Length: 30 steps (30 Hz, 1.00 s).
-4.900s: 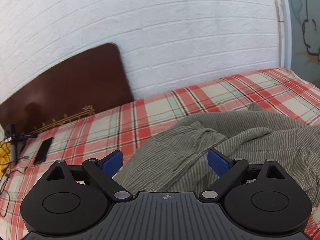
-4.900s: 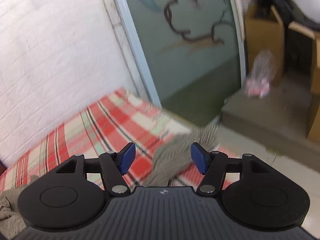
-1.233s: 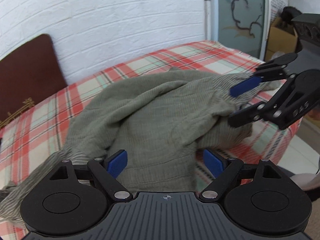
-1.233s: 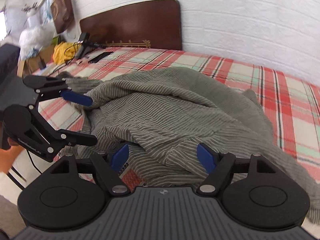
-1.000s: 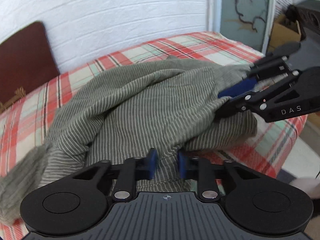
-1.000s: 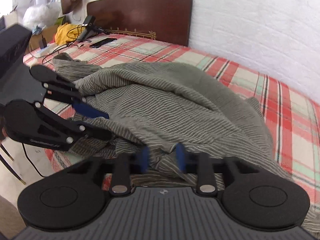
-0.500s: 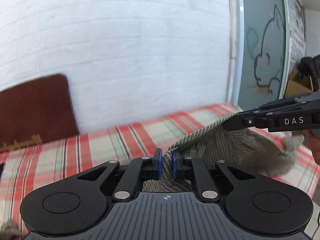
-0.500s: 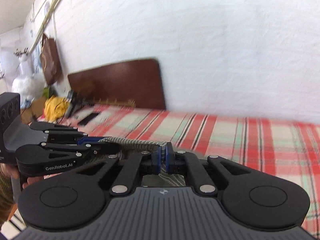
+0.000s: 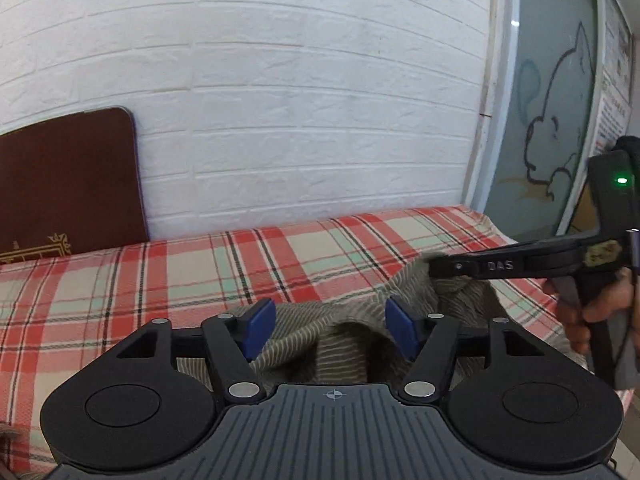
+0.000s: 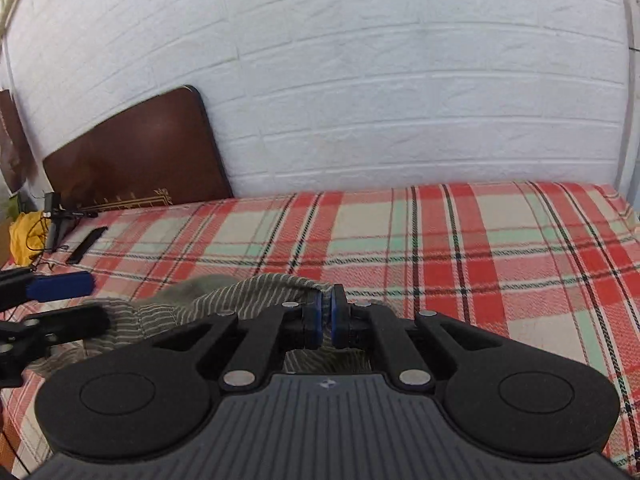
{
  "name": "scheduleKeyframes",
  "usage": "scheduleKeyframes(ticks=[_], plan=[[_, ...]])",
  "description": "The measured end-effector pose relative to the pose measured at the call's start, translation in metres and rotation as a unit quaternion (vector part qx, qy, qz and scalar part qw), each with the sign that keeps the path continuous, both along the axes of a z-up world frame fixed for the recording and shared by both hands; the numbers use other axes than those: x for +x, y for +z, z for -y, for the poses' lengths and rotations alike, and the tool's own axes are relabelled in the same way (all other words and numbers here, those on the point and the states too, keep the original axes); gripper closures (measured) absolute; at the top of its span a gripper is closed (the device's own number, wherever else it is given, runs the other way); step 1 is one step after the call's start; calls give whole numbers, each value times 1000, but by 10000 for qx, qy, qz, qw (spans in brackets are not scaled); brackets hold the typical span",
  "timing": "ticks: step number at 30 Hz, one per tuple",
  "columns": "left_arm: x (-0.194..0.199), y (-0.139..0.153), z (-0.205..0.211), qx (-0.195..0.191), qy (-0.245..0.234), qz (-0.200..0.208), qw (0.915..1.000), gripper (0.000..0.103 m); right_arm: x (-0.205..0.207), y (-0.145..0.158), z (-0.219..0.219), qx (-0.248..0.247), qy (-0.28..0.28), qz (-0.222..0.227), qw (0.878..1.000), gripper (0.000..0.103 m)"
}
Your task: Fold clothes
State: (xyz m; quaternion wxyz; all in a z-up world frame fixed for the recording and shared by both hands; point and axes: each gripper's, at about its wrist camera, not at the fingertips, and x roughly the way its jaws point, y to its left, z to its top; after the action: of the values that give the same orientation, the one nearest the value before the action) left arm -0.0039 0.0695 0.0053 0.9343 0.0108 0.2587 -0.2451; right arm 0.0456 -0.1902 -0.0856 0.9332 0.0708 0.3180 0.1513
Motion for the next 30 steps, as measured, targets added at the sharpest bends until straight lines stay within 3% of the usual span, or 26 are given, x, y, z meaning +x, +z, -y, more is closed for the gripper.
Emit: scheduleKeyframes(ticks=[2,7,10,12,13,15,17,22,23,24,25,30], plan=[[-9,0,-10,11,65,-26,10000,26,7,-10,3,-2,-128,-126,9998,98],[-36,-17,-16,514,-67,-131,9986,28,22,-34,13,64,-379,-584,9976,97],[-49,-39,-3,1036,-211,-235,9941,29,20,-42,11,1,-434,-738,9963,88],[-53,-54,5,1373,-267,-307,9897,29,11,-36,10,-57,-474,-610,9970,66],[-53,-60,7,1467,-266,-362,9882,30,7,-32,11,-95,-500,-515,9974,62],[-51,-70,9,1531,-234,-515,9866,38,-3,-21,12,-131,-536,-313,9980,58],[-45,-75,6,1415,-192,-687,9874,55,-14,-8,16,-42,-518,-106,9986,52],[-32,-81,-1,1249,-18,-831,9887,56,-43,20,12,67,-213,301,9993,48],[-30,-82,-1,1251,-15,-845,9885,61,-47,22,9,77,-95,321,9994,48],[-29,-82,0,1277,-4,-830,9883,71,-50,23,5,81,36,312,9995,47],[-29,-82,2,1315,18,-798,9881,93,-53,25,1,84,169,299,9994,47],[-26,-60,-7,1131,436,-467,9915,99,-65,25,-22,-186,800,314,9961,47]])
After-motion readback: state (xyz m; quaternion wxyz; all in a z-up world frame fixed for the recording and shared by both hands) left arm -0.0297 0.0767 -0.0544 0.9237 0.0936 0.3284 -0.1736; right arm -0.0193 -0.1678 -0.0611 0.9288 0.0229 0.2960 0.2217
